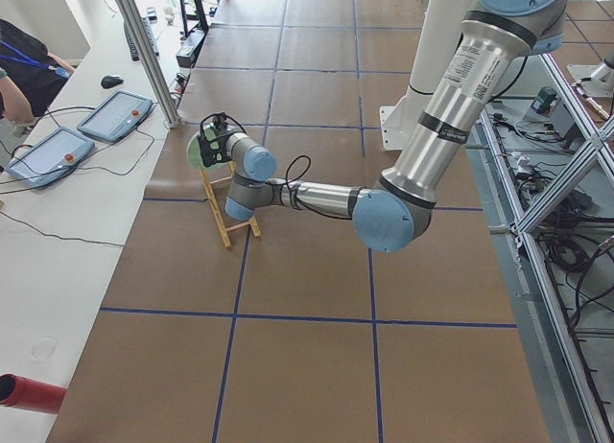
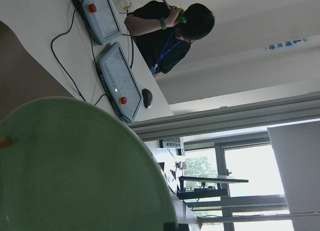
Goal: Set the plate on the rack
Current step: 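Lower the upright plate with the left gripper between the rack pegs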
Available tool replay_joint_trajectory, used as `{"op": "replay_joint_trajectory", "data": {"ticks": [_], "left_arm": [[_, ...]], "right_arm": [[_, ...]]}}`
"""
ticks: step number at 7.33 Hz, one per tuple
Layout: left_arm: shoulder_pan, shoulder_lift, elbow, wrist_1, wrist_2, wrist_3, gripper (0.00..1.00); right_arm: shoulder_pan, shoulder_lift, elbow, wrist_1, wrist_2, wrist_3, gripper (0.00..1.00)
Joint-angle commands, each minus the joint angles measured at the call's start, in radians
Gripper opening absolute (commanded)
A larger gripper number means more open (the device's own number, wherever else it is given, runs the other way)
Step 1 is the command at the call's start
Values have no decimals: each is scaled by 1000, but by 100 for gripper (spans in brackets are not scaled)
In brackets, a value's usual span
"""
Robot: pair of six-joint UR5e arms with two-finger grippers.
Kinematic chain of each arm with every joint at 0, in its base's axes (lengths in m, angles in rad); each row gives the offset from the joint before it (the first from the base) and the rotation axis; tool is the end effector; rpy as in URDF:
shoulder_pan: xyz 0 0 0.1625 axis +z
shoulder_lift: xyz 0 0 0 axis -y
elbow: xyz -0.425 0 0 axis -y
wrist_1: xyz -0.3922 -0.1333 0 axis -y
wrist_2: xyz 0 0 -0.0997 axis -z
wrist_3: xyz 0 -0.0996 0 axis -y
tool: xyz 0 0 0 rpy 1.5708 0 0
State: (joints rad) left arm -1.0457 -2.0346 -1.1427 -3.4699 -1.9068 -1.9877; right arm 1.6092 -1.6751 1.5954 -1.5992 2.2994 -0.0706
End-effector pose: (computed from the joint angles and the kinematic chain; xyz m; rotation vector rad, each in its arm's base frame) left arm 0.2311 -0.5993 0.4020 0.3875 1.9310 -0.6534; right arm 0.0837 -0.4349 0.7011 -0.0635 -0.7324 0.0086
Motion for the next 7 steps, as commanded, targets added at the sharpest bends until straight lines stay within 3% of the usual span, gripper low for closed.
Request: {"op": "replay_joint_trajectory", "data": {"ticks": [1,6,7], "left_arm": [[3,1,3,0,0,3,0],[4,-1,17,5,3,3,1],[4,-1,17,5,5,1,53]], "right_arm": [[0,0,2,1,0,0,100],[0,0,0,-1,0,2,100],[0,0,0,-1,0,2,100]]}}
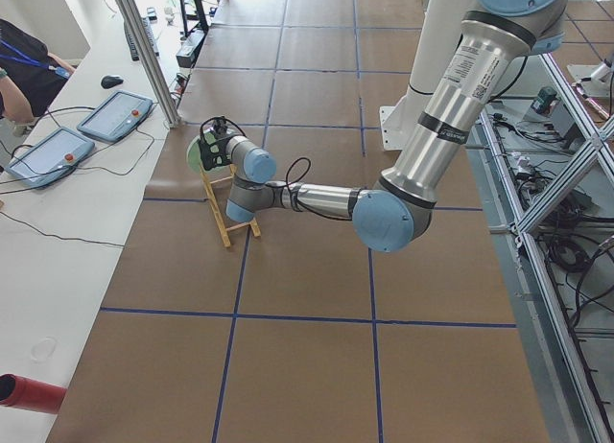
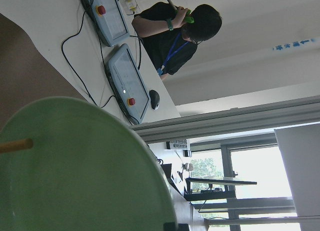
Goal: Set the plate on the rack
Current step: 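Lower the upright plate with the left gripper between the rack pegs, then open the left gripper to release the plate in the rack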
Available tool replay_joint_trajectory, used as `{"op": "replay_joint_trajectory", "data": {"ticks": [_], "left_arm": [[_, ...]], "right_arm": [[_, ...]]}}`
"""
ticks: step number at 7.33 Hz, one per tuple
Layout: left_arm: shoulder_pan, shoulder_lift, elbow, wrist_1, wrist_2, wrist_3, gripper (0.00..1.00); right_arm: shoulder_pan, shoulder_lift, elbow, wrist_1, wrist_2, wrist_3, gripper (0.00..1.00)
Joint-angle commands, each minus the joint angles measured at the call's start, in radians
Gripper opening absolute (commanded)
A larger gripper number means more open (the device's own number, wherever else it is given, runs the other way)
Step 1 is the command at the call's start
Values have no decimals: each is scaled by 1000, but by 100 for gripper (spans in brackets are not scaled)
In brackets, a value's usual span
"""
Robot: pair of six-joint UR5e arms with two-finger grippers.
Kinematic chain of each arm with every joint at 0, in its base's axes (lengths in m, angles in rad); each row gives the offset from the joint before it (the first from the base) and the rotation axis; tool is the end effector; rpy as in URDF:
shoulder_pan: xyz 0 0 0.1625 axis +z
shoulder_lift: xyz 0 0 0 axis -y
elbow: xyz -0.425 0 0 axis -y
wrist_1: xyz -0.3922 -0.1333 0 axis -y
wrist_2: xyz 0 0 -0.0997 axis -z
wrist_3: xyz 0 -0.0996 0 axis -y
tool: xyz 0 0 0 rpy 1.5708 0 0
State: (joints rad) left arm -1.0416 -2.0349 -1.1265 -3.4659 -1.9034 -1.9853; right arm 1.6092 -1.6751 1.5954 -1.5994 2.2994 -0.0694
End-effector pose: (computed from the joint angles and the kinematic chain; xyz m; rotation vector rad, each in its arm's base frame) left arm 0.2348 -0.6010 0.4092 0.3801 1.9148 -0.6651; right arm 0.0837 -0.4349 0.7011 -0.0641 -0.7323 0.0099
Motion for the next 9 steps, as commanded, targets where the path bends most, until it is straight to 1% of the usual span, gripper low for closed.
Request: {"op": "replay_joint_trajectory", "data": {"ticks": [1,5,7,8,9], "left_arm": [[0,-1,1,1,1,-1,100],[-5,1,-4,1,6,-6,100],[-11,12,-28,7,-3,6,100],[-12,30,-50,24,-3,55,100],[-15,59,-94,81,-3,169,100]], "right_arm": [[0,0,0,1,0,0,100],[0,0,0,1,0,-1,100],[0,0,1,-1,0,-1,100],[0,0,0,1,0,-1,100],[0,0,0,1,0,-1,100]]}}
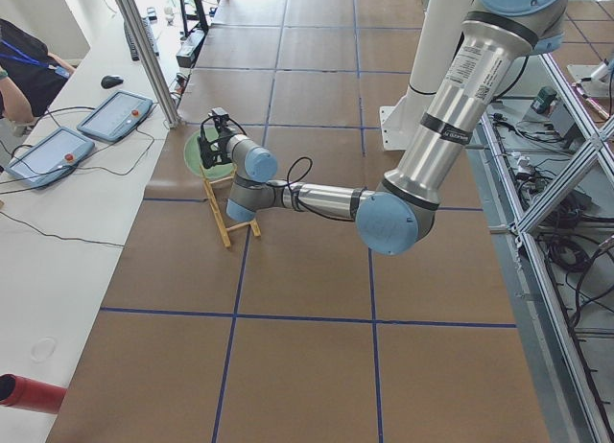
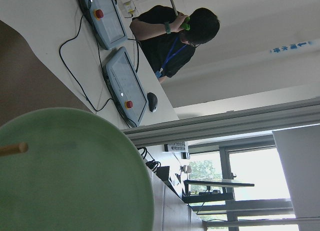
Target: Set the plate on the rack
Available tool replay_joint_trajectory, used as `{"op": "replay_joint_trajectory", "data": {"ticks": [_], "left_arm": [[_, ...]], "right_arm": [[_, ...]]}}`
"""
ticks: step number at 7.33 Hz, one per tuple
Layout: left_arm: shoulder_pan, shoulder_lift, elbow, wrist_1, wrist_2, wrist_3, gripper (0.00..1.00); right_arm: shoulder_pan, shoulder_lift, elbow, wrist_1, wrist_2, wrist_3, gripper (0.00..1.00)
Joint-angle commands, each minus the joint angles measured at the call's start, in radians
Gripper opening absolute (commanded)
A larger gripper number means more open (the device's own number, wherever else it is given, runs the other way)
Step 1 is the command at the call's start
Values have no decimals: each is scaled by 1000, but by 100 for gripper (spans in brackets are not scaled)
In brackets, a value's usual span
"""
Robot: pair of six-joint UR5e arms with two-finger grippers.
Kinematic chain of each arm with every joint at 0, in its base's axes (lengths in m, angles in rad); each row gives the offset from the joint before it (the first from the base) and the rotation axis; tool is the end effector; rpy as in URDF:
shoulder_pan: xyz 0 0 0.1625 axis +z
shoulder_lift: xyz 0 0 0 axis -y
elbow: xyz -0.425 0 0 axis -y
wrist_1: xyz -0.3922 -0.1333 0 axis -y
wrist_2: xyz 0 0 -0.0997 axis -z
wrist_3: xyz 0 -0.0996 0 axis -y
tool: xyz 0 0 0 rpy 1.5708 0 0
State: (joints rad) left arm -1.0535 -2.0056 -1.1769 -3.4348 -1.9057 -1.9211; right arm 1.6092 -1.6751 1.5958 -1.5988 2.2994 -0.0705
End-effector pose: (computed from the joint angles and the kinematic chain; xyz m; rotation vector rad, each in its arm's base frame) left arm 0.2227 -0.5948 0.4069 0.4451 1.8848 -0.6350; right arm 0.0837 -0.4350 0.7008 -0.0627 -0.7323 0.0085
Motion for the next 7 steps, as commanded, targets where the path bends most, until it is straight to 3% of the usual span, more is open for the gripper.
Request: {"op": "replay_joint_trajectory", "data": {"ticks": [1,3,5,7], "left_arm": [[-20,54,-114,157,-6,213,100],[-104,79,-194,358,-137,401,100],[-167,193,-321,538,-144,633,100],[-210,312,-468,780,-144,987,100]], "right_arm": [[0,0,0,0,0,1,100],[0,0,1,0,0,1,100],[0,0,0,0,0,2,100],[0,0,1,-1,0,2,100]]}}
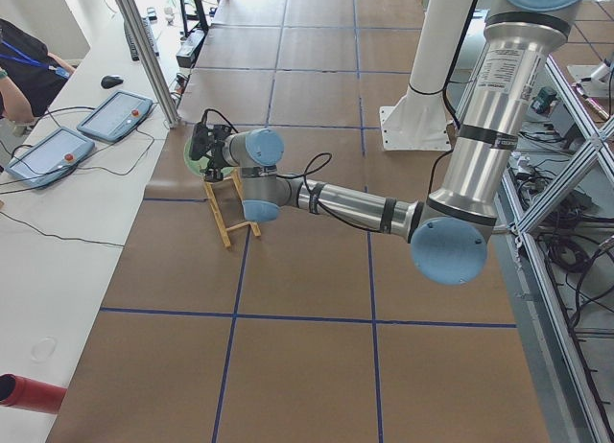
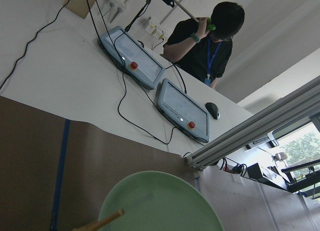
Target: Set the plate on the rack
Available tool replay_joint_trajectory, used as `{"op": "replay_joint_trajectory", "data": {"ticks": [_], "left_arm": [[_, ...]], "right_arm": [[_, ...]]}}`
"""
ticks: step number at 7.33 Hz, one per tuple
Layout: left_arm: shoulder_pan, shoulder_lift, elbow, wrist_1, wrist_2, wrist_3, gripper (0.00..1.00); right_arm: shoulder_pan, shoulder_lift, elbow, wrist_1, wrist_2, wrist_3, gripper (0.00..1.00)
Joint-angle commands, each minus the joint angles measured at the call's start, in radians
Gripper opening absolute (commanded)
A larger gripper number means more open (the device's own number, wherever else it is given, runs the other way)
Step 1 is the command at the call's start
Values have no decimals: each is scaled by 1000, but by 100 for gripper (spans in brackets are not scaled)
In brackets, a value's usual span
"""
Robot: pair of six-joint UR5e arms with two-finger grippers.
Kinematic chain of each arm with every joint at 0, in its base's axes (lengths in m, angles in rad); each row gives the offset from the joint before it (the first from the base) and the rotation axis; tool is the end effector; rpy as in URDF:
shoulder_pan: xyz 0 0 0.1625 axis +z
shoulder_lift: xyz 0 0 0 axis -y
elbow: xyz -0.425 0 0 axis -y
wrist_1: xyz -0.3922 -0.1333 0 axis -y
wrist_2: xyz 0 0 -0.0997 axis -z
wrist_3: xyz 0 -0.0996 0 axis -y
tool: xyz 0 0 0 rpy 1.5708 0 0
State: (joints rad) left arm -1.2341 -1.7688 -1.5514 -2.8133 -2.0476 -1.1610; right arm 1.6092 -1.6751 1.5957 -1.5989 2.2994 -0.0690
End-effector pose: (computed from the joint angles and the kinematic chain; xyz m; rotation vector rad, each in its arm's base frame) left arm 0.1063 -0.5688 0.4241 0.7520 1.2358 -0.3381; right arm 0.0837 -0.4350 0.7009 -0.0635 -0.7323 0.0100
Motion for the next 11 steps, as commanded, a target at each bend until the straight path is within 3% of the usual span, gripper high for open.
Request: {"op": "replay_joint_trajectory", "data": {"ticks": [1,3,4,8,11], "left_arm": [[-41,131,-126,225,-3,351,100],[-47,184,-121,291,-19,511,100],[-85,177,-116,417,-98,618,100],[-126,117,-78,785,-152,935,100],[-179,115,19,842,-205,997,100]], "right_arm": [[0,0,0,0,0,0,100],[0,0,1,0,0,0,100],[0,0,1,0,0,0,100],[0,0,0,0,0,0,100],[0,0,1,0,0,0,100]]}}
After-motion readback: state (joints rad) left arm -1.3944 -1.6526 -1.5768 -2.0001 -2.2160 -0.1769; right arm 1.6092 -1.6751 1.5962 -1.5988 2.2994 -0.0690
